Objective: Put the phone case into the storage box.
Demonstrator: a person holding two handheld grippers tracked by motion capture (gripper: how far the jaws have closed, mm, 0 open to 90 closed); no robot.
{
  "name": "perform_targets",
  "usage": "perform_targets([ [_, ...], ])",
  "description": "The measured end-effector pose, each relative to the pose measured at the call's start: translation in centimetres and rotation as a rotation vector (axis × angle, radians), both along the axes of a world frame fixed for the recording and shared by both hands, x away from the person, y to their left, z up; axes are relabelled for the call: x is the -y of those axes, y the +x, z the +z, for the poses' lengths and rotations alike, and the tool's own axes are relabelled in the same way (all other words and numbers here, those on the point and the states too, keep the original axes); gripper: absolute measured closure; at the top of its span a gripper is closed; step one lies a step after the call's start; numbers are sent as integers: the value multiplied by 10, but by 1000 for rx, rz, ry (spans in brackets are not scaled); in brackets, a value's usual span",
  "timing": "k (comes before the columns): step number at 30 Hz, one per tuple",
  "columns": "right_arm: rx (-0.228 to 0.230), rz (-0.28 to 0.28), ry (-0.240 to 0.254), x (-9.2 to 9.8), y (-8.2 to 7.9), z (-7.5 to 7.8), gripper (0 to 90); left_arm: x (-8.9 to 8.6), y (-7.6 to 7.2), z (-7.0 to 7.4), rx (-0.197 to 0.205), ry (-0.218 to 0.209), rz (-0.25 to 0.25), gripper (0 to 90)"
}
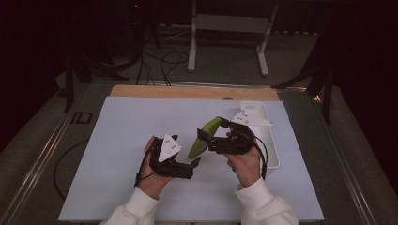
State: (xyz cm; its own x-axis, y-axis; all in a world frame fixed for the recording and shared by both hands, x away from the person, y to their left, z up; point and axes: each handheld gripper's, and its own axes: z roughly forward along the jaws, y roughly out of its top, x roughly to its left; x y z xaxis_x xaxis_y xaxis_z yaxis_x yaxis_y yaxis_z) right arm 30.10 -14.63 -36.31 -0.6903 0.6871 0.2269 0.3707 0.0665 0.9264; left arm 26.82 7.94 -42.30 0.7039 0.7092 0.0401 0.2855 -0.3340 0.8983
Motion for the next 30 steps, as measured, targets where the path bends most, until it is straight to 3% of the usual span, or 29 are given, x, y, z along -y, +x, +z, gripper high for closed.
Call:
perform_targets([
  [30, 13, -19, 0, 6, 1, 4, 155, -41, -4, 1, 21, 16, 37, 1],
])
